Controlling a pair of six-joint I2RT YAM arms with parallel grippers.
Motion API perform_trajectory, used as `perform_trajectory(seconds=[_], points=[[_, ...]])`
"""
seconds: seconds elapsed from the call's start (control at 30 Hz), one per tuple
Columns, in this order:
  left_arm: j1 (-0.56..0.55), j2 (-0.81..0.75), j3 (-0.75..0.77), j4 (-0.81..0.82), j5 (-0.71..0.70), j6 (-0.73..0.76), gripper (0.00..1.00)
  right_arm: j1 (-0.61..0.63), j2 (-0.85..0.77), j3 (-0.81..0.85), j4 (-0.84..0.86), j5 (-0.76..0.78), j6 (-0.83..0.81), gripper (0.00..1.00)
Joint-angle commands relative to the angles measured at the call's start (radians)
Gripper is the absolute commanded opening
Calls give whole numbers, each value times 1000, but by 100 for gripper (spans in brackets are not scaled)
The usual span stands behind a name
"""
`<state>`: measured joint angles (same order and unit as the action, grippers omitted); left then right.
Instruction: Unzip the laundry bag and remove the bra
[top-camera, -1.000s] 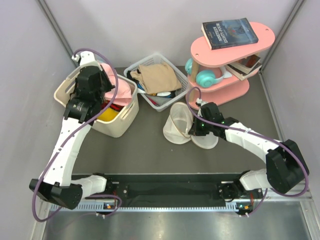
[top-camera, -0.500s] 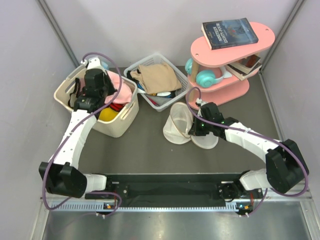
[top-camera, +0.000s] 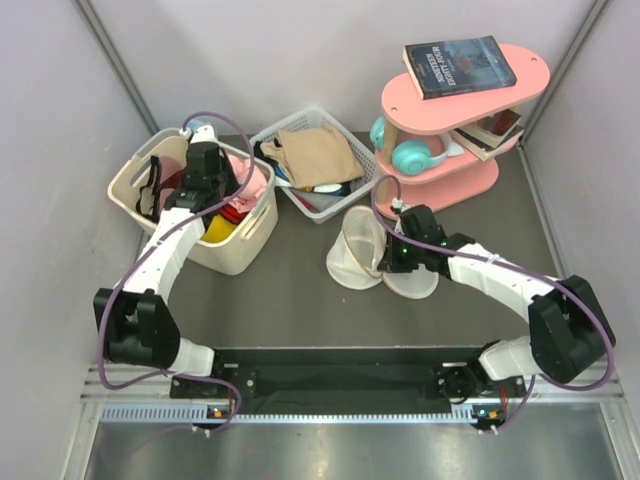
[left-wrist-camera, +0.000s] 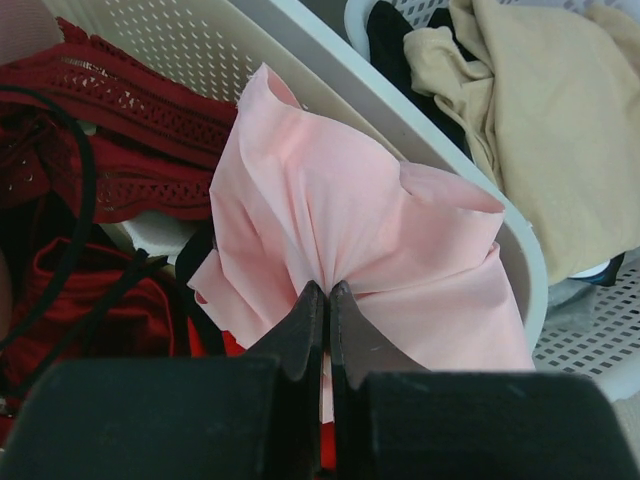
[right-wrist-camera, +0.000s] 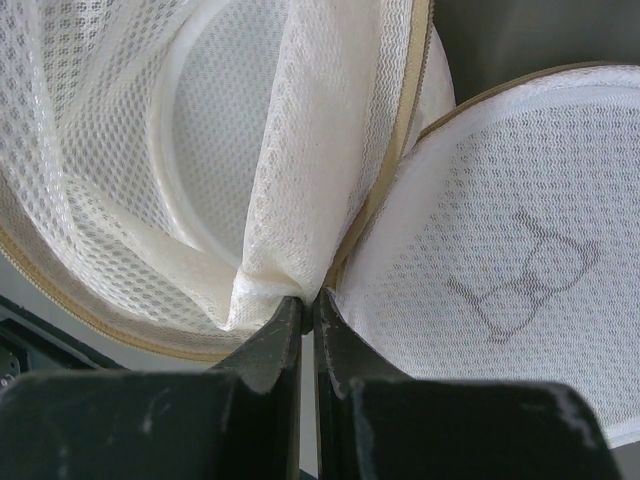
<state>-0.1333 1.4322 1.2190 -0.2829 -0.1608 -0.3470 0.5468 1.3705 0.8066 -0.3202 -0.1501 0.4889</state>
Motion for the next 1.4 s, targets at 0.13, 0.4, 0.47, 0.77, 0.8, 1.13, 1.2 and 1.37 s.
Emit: perform_trajectory(seconds=[0.13,0.4,0.47,0.77,0.8,1.13,1.2,1.37], points=[[8,144,94,7,32,-35,0,-7,-24,72,-6,23,-21,0],[8,264,157,-94,21,-46,0,-8,-53,82,-26,37,-23,1],[8,249,146,-99,26,-49,0,-8,-57,88,-31,44,-27,2],[8,93,186,-145,18,-72,72,-11,-76,224,-126,90,-53,24],[8,71,189,-151,6,-78,89,-11,-85,247,-135,96,-56,33],[8,-105,126,-206,-29,-112,99,-129,-185,197,-209,170,-56,67],[8,-140,125,-219,-20,-113,99,-213,-197,142,-224,164,-46,66],[4,-206,120,-252,29,-125,99,-341,-151,60,-281,196,-67,62]])
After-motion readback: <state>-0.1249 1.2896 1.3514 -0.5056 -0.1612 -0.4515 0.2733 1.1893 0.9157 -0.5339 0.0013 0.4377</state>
